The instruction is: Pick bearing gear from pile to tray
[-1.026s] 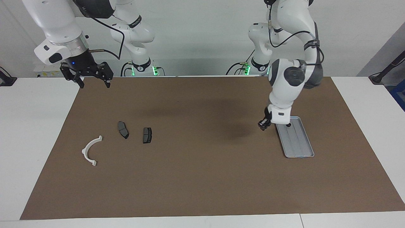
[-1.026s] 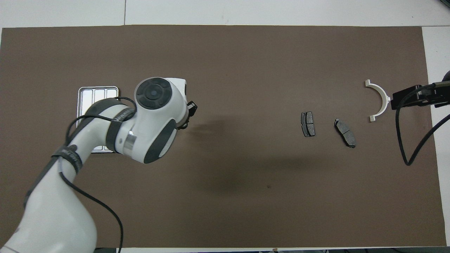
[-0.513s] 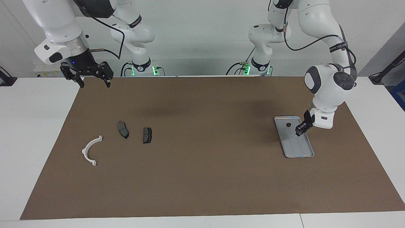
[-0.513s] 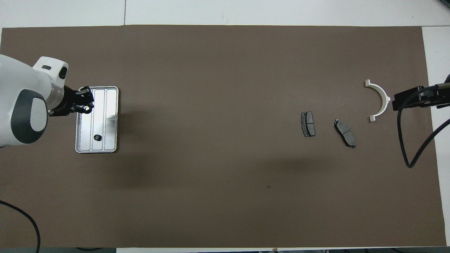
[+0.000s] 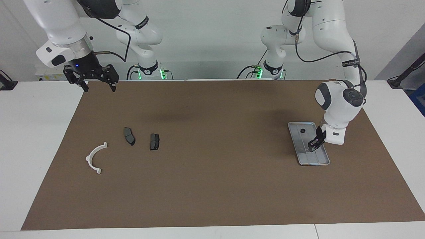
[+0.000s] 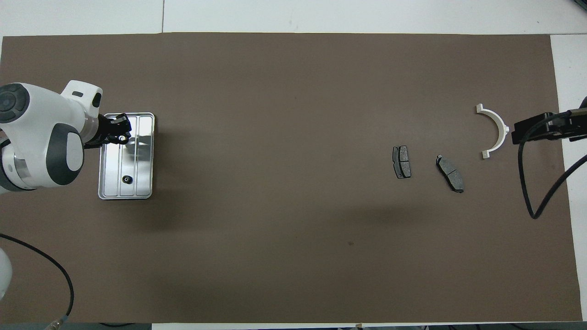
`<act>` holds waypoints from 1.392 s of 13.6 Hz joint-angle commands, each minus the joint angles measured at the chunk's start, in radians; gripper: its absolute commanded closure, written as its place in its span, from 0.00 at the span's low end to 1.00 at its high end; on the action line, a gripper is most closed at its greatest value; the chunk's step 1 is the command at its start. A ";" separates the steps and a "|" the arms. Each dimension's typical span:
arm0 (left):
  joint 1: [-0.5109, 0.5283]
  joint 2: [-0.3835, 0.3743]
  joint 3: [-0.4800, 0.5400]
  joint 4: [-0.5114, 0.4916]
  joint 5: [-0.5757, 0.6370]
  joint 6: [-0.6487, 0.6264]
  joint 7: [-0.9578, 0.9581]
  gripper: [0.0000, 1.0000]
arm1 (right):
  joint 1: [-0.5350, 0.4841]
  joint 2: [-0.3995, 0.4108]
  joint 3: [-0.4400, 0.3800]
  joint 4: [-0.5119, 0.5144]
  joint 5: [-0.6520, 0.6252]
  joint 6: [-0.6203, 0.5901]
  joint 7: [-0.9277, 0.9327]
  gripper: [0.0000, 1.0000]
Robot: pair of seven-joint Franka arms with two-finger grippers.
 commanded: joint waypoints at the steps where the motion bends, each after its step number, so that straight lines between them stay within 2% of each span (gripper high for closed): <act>1: 0.012 -0.002 -0.011 -0.038 0.009 0.048 0.012 0.99 | -0.006 -0.025 0.001 -0.028 0.006 0.001 -0.027 0.00; 5: 0.005 -0.008 -0.010 -0.107 0.009 0.119 0.008 0.97 | -0.006 -0.025 0.001 -0.028 0.006 0.001 -0.027 0.00; 6: 0.005 -0.010 -0.010 -0.109 0.009 0.114 0.008 0.94 | -0.006 -0.025 0.001 -0.028 0.006 0.001 -0.027 0.00; 7: 0.003 -0.010 -0.010 -0.107 0.009 0.113 0.008 0.70 | -0.006 -0.025 0.001 -0.028 0.005 0.001 -0.027 0.00; 8: 0.001 -0.010 -0.010 -0.104 0.009 0.107 0.009 0.19 | -0.006 -0.025 0.001 -0.028 0.005 0.000 -0.027 0.00; 9: -0.002 -0.010 -0.008 -0.091 0.009 0.082 0.008 0.00 | -0.006 -0.025 0.001 -0.028 0.005 0.000 -0.027 0.00; 11: 0.011 -0.017 -0.008 -0.008 0.011 -0.038 0.012 0.00 | -0.006 -0.025 0.001 -0.026 0.003 0.000 -0.029 0.00; 13: 0.014 -0.055 -0.007 0.075 0.011 -0.176 0.014 0.00 | -0.006 -0.025 0.001 -0.028 0.002 0.000 -0.027 0.00; 17: 0.017 -0.170 -0.002 0.167 0.011 -0.439 0.015 0.00 | -0.006 -0.025 0.001 -0.026 0.002 -0.002 -0.027 0.00; 19: 0.015 -0.253 -0.002 0.164 0.012 -0.546 0.018 0.00 | -0.006 -0.025 0.001 -0.026 0.002 0.000 -0.027 0.00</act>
